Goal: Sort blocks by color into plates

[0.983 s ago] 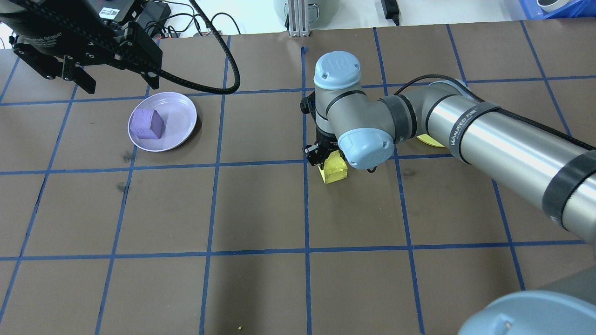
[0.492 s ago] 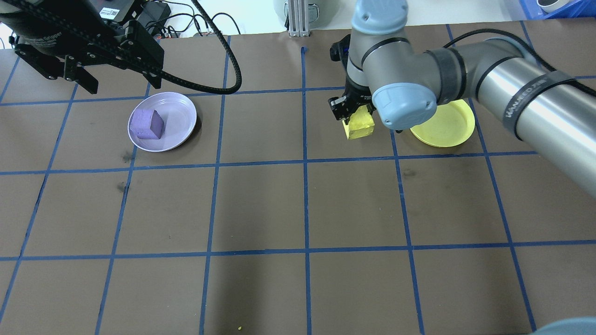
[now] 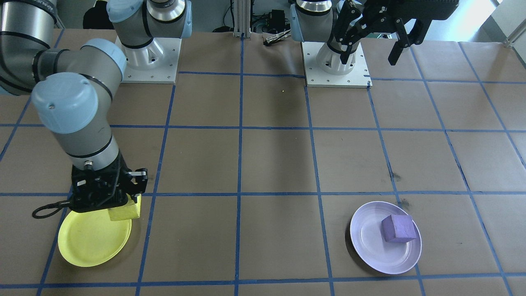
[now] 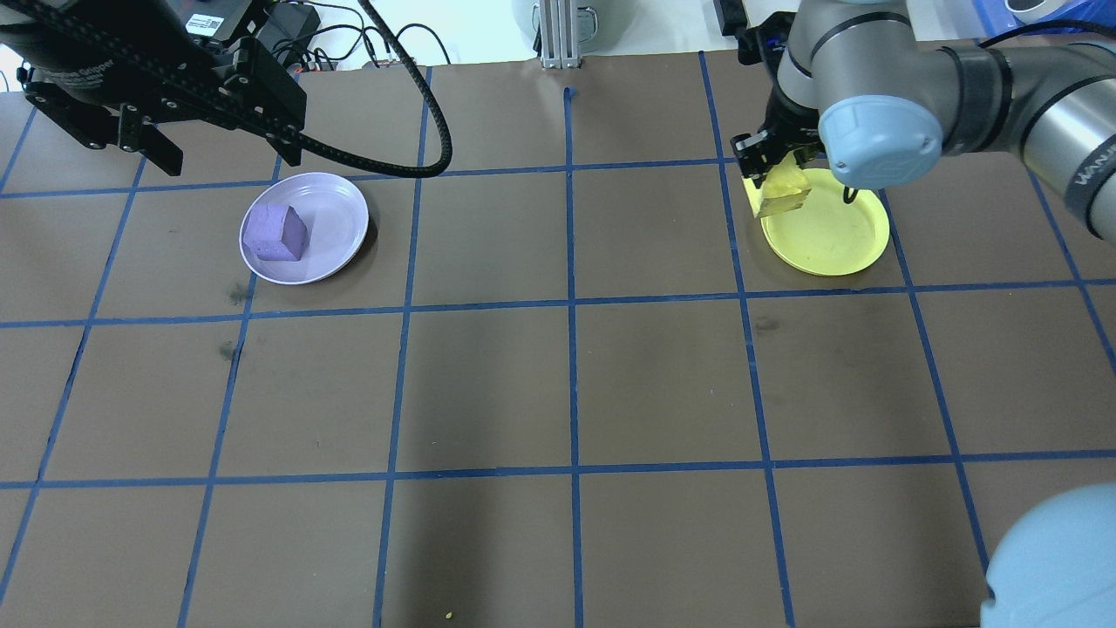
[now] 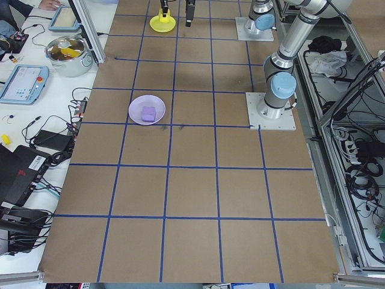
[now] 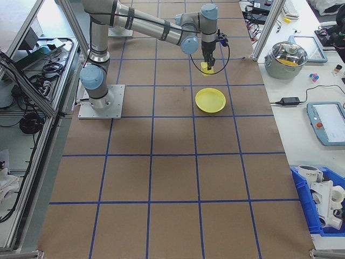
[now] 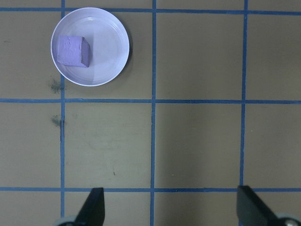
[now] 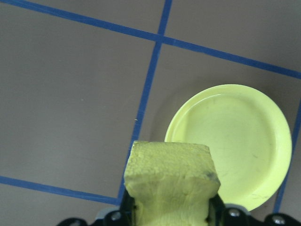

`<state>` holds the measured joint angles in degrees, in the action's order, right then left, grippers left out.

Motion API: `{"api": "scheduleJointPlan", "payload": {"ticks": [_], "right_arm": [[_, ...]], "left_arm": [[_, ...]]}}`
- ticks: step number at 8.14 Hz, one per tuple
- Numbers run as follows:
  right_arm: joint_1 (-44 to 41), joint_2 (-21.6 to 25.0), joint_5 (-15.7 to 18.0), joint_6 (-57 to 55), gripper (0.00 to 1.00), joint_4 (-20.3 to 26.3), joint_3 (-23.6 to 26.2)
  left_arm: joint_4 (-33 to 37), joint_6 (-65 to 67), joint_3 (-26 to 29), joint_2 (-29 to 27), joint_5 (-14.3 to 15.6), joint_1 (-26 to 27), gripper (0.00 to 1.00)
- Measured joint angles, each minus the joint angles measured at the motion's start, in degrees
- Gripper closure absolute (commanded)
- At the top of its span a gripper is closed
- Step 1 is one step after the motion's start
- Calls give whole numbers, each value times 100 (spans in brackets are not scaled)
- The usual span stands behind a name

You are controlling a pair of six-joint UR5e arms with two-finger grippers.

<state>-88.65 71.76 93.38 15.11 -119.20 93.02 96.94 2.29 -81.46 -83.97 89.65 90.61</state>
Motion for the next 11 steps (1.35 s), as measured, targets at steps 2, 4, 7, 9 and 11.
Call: {"api": "scheduleJointPlan", "payload": {"ticks": [2,4,7,9,11], "right_arm": [[599,-141,0,773,100,-76,18],[835,-425,-22,960,100,-182,31],[881,-848,-72,984,31,-718,19],[884,-923,-86,971,0,-804,0],[884,-876,-79,945,0,-803,-31]], "left_arm": [[0,0,4,0,0,0,0],[0,-1,7,4,7,0,0],[5,-8,2,84,129,0,0],[1,-9,4,117,168,0,0],[11,-9,12,124,234,0,0]]}}
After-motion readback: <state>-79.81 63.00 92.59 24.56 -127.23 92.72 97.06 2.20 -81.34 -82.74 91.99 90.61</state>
